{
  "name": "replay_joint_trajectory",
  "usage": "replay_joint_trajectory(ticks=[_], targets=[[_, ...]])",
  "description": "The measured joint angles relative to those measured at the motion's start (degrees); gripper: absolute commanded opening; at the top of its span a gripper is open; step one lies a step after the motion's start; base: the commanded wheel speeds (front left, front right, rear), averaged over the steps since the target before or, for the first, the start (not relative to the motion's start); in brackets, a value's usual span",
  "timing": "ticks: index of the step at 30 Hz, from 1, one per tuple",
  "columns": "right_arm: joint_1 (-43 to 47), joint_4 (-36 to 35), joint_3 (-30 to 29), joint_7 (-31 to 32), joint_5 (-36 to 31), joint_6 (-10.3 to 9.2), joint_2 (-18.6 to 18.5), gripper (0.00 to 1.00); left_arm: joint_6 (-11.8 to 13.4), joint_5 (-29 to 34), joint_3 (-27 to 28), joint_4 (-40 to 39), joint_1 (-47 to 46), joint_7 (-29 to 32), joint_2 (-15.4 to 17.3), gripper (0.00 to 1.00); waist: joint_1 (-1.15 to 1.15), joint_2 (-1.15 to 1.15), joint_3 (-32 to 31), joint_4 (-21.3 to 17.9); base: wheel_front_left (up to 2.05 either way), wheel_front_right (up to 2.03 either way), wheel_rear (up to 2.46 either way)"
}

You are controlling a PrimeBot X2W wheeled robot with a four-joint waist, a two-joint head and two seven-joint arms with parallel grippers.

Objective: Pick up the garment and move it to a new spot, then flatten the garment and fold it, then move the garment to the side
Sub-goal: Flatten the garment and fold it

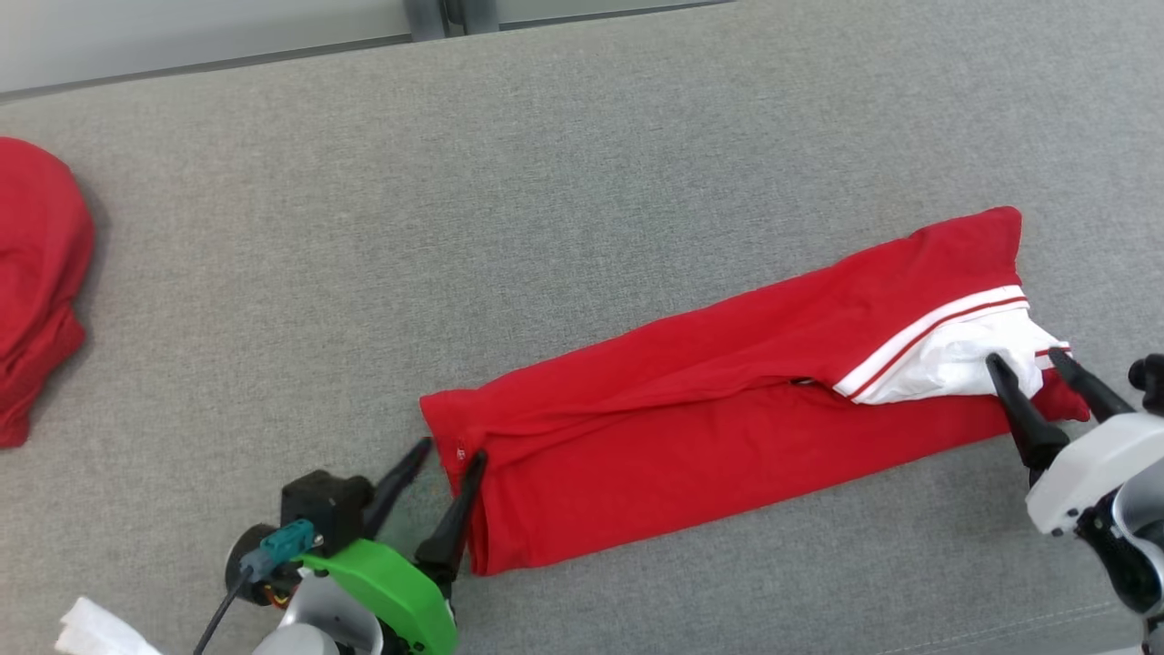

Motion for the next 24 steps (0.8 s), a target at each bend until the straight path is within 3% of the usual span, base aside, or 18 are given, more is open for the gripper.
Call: replay_joint_trajectory(ticks=[5, 11, 17, 21, 22, 24], targets=[[-3.0, -2.4, -4.6, 3.4, -1.9, 0.00, -0.2, 1.00, 5.7, 3.6, 2.7, 1.7, 0.6, -7.2, -0.1, 1.00, 0.00, 0.00, 0.3, 0.6, 0.00, 0.00, 0.00], [-9.1, 1.1, -4.3, 12.7, -10.8, 0.02, -0.7, 1.00, 11.6, 10.1, 4.6, 0.9, 4.6, -11.1, -2.9, 1.00, 0.00, 0.00, 2.7, 1.0, 0.00, 0.00, 0.00], [-11.1, 8.2, -3.7, 18.9, -12.5, 0.01, -1.0, 1.00, 10.6, 16.6, 9.3, -3.3, 6.6, -11.4, -9.9, 1.00, 0.00, 0.00, 4.0, 3.8, 0.00, 0.00, 0.00], [-10.8, 10.3, -4.2, 21.8, -6.1, -0.15, -0.9, 1.00, 8.0, 19.1, 13.4, -3.9, 9.3, -11.4, -13.1, 1.00, 0.00, 0.00, 3.8, 5.9, 0.00, 0.00, 0.00], [-10.7, 10.1, -4.1, 22.4, -3.0, -0.29, -1.0, 0.00, 7.2, 19.7, 14.5, -4.0, 9.8, -11.4, -13.8, 1.00, 0.00, 0.00, 3.6, 6.2, 0.00, 0.00, 0.00], [-10.4, 9.4, -3.7, 22.6, 1.8, -0.29, -1.1, 0.00, 5.9, 20.2, 16.4, -4.1, 10.7, -11.4, -14.7, 1.00, 0.00, 0.00, 3.0, 6.6, 0.00, 0.00, 0.00]])
